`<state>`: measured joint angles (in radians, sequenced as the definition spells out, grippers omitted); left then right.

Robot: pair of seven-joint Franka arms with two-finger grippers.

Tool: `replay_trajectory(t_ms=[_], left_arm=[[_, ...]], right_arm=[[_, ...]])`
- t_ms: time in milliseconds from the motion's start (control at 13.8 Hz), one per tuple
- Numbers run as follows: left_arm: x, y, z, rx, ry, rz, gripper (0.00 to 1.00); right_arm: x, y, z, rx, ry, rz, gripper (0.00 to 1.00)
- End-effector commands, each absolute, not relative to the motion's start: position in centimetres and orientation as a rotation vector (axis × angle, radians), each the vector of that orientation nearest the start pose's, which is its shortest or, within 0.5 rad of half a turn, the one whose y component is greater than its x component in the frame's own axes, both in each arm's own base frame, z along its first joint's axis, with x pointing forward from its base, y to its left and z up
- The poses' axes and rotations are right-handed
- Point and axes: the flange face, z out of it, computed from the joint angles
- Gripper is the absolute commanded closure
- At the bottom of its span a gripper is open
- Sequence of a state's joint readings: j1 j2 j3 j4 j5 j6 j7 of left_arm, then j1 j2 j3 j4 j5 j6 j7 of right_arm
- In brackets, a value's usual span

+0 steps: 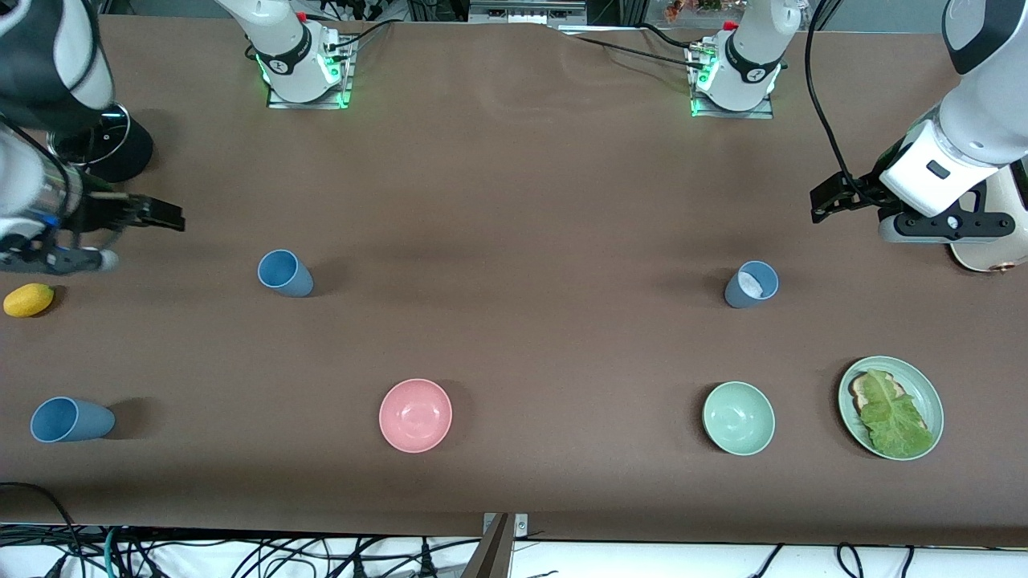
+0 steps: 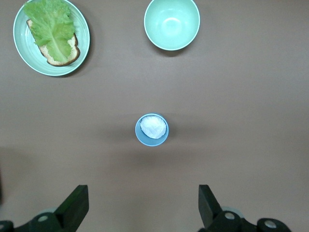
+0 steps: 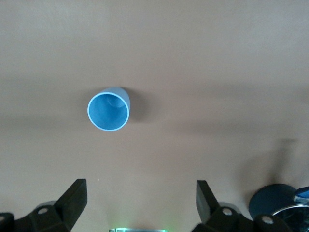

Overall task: Stack blue cups with both arms
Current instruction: 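Grasp a blue cup with the right gripper while the left gripper grasps the tissue cup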

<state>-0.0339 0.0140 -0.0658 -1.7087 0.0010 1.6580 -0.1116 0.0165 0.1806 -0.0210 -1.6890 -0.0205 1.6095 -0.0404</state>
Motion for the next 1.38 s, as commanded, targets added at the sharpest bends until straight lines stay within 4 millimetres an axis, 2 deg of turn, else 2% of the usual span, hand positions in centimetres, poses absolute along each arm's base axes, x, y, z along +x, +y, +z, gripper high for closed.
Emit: replay_trajectory(t_ms=[0, 218, 364, 582, 800, 945, 1018, 1091, 1164, 1309], left_arm=[[57.0, -5.0, 54.1, -3.147, -0.003, 0.163, 0.0], [59.0, -4.1, 48.9, -3.134, -0.007, 0.261, 0.0], [60.6, -3.4, 44.8, -3.144, 0.102, 0.261, 0.0], [61.4, -2.4, 38.4, -3.152, 0.157, 0.292, 0.0], [59.1, -2.4, 31.7, -3.153, 0.169, 0.239, 0.0], [58.0, -2.4, 28.8, -3.147, 0.2, 0.183, 0.01], [57.6, -2.3, 27.2, -3.137, 0.256, 0.168, 0.01], [57.3, -2.2, 26.2, -3.136, 0.284, 0.165, 0.01], [57.1, -1.5, 25.8, -3.137, 0.292, 0.172, 0.03], [57.0, -1.3, 25.5, -3.136, 0.302, 0.182, 0.08]], right_arm=[[59.5, 0.3, 41.0, -3.111, -0.081, 0.555, 0.0], [58.4, 0.5, 34.5, -3.117, -0.073, 0.522, 0.0], [57.9, 0.6, 30.8, -3.123, -0.077, 0.486, 0.0], [58.3, 1.0, 27.2, -3.122, -0.088, 0.502, 0.0], [58.4, 1.4, 26.6, -3.122, -0.098, 0.507, 0.0], [58.5, 1.3, 25.9, -3.121, -0.096, 0.51, 0.01], [58.6, 1.4, 25.8, -3.123, -0.095, 0.495, 0.11], [58.6, 1.5, 25.8, -3.123, -0.097, 0.495, 0.31], [58.6, 1.8, 25.8, -3.125, -0.11, 0.493, 0.59], [58.6, 2.0, 25.6, -3.124, -0.114, 0.49, 0.87]])
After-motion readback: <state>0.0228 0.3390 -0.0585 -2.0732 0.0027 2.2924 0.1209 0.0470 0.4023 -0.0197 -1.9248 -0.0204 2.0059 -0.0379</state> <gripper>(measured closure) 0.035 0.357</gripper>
